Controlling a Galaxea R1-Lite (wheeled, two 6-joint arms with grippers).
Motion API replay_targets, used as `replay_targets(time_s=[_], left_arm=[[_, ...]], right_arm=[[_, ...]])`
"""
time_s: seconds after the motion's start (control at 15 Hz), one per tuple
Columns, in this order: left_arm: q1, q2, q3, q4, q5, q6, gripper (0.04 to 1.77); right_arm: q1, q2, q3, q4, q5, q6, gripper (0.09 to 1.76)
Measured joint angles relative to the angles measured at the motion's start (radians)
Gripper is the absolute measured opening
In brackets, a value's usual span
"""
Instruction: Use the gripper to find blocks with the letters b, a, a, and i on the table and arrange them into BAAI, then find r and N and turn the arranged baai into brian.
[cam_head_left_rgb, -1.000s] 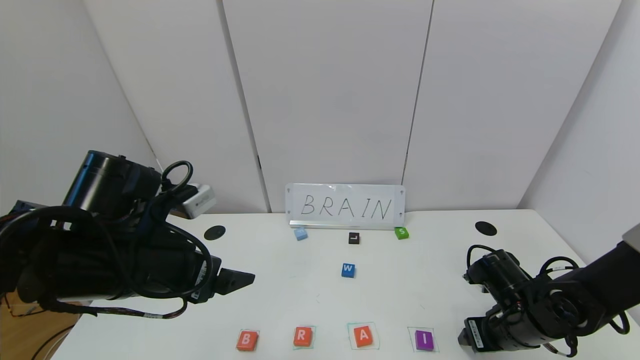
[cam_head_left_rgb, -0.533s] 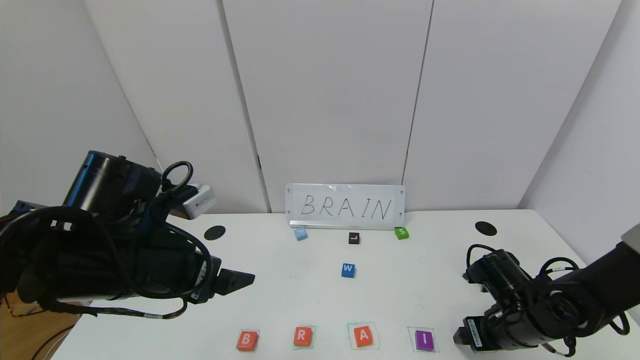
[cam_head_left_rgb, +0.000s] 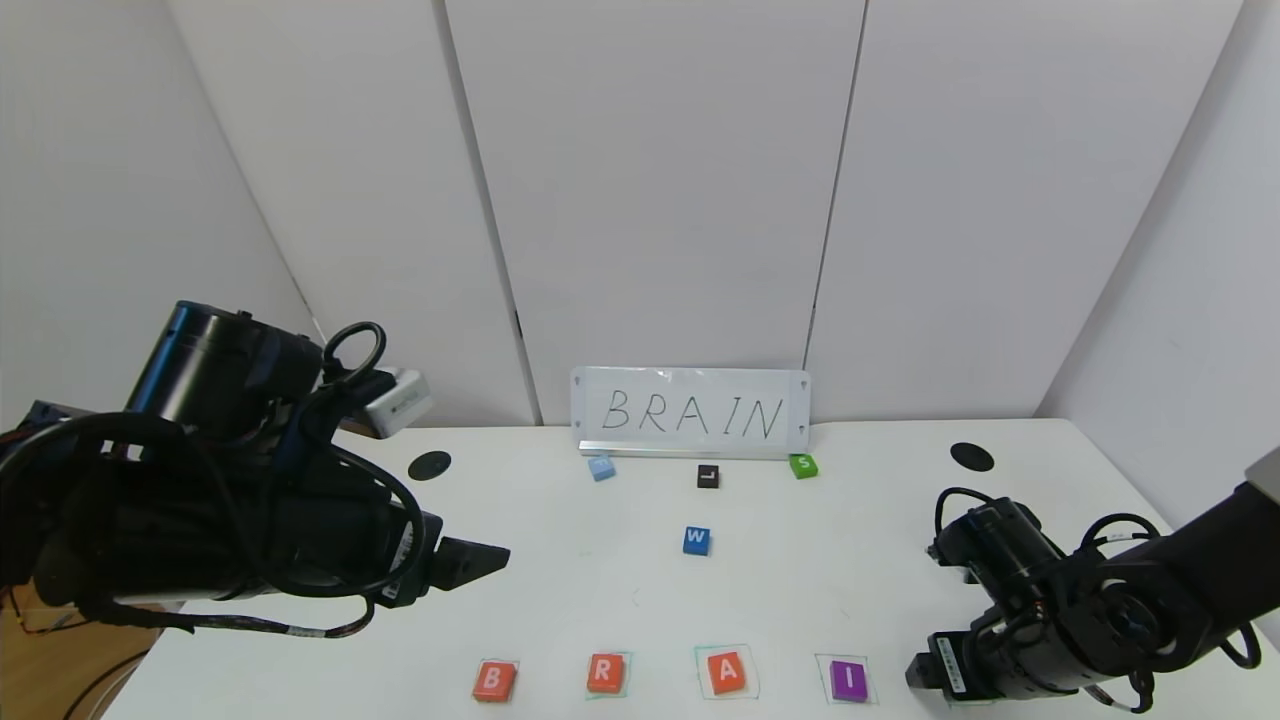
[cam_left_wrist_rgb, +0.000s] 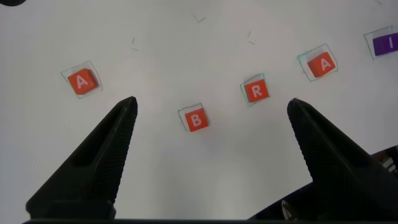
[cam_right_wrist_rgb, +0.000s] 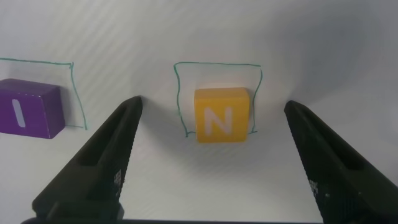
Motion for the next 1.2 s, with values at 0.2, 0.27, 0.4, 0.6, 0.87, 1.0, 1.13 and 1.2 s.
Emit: replay_targets(time_s=[0.2,0.27,0.4,0.6,0.87,1.0,1.13,1.2], left_arm=[[-0.001,-0.007,0.000,0.002,0.000,0.009,1.72],[-0.001,-0.014,0.000,0.002,0.000,0.011,1.72],[-0.001,-0.037,-0.003,0.006,0.000,0.014,1.72],[-0.004,-0.095,-0.007,0.020,0.006,0.021,1.72],[-0.003,-0.229,-0.008,0.135,0.026,0.027,1.72],[-0.003,-0.319,-0.004,0.189,0.040,0.027,1.72],[0.000,-0.413,0.005,0.249,0.061,0.027,1.72],[0.001,-0.459,0.008,0.274,0.071,0.027,1.72]], right_arm=[[0.000,-0.032,-0.003,0.010,0.000,-0.001,1.67],[0.000,-0.051,-0.004,0.012,0.000,-0.001,1.67],[0.000,-0.101,-0.003,0.030,0.000,-0.001,1.68],[0.000,-0.191,-0.005,0.094,0.000,0.000,1.69],[0.002,-0.378,-0.021,0.229,0.000,0.005,1.70],[0.003,-0.486,-0.025,0.299,-0.003,0.006,1.70],[0.001,-0.612,-0.027,0.381,-0.008,0.006,1.70],[0.000,-0.677,-0.027,0.420,-0.009,0.006,1.70]])
